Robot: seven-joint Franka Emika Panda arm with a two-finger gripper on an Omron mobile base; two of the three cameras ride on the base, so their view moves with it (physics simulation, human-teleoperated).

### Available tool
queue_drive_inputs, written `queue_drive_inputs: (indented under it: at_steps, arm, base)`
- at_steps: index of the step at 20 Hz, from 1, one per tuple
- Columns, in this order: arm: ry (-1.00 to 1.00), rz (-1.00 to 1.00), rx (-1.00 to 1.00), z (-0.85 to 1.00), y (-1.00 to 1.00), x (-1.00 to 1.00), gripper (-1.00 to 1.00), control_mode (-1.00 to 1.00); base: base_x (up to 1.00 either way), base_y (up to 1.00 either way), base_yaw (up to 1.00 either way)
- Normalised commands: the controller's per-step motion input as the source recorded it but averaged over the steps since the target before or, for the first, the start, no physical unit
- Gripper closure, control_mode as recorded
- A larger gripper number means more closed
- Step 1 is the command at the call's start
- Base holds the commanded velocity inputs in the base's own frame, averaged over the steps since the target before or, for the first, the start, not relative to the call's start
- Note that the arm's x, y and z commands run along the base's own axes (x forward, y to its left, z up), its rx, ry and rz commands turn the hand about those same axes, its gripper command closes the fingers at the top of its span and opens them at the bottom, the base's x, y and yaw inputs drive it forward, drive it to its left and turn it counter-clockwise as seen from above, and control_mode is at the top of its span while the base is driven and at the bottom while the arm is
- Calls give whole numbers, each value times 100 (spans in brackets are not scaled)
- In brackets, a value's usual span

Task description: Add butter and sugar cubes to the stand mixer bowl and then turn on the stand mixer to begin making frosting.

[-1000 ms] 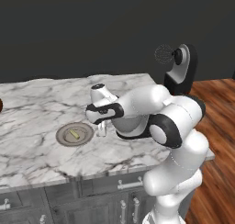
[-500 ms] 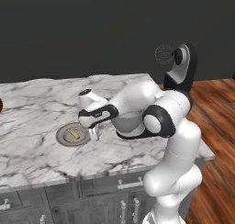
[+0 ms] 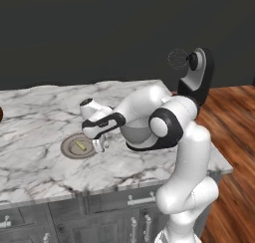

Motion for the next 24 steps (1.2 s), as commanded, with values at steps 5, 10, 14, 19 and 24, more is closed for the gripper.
queue_drive_inputs:
  at_steps: [5, 10, 14, 19, 24]
  arm:
    - [0, 0, 0, -13, -1, 5, -100, -100]
    - [0, 0, 0, -24, -6, 1, -100, -100]
    - [0, 0, 0, -24, -23, 1, -100, -100]
    - [0, 0, 0, -12, -14, 10, -100, -100]
    - [0, 0, 0, -13, -3, 11, -100, -100]
  base:
    - [0, 0, 0]
    - [0, 0, 0]
    - [0, 0, 0]
    - [0, 0, 0]
    - [0, 0, 0]
